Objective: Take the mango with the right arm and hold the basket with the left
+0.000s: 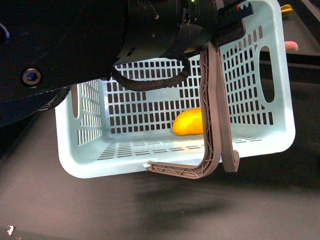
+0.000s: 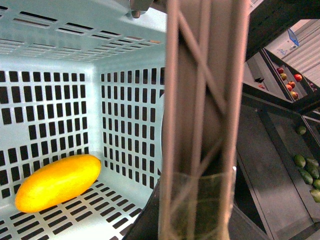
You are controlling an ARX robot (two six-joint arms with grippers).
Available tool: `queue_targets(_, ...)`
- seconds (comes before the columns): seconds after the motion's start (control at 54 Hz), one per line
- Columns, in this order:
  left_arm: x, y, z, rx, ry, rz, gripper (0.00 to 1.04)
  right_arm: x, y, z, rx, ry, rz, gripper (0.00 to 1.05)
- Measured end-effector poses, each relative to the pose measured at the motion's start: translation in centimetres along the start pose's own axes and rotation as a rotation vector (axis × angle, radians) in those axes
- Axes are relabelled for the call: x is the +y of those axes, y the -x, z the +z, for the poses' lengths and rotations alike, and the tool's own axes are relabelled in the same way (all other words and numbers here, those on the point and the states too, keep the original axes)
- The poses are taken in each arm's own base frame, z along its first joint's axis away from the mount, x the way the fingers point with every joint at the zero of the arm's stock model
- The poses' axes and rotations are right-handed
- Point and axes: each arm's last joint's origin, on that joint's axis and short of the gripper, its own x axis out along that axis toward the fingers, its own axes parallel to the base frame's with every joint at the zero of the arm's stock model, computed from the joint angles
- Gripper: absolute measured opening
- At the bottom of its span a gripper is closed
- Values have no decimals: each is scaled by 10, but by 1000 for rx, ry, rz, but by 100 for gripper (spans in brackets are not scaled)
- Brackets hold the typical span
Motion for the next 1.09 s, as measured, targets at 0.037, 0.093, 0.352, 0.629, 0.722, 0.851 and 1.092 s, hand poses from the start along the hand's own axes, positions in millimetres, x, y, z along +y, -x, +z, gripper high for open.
queue_targets(0.037,0,0,0,0,0,0,6,0,0,0,0,0,0,12)
queue_targets(0.093,0,0,0,0,0,0,6,0,0,0,0,0,0,20)
queue_targets(0.352,0,0,0,0,0,0,6,0,0,0,0,0,0,61)
queue_targets(0.629,0,0,0,0,0,1,6,0,0,0,0,0,0,98)
queue_targets(0.722,0,0,0,0,0,0,6,0,0,0,0,0,0,96)
queue_targets(0.851,0,0,0,0,0,0,6,0,0,0,0,0,0,96)
queue_targets(1.092,0,0,0,0,0,0,6,0,0,0,0,0,0,96)
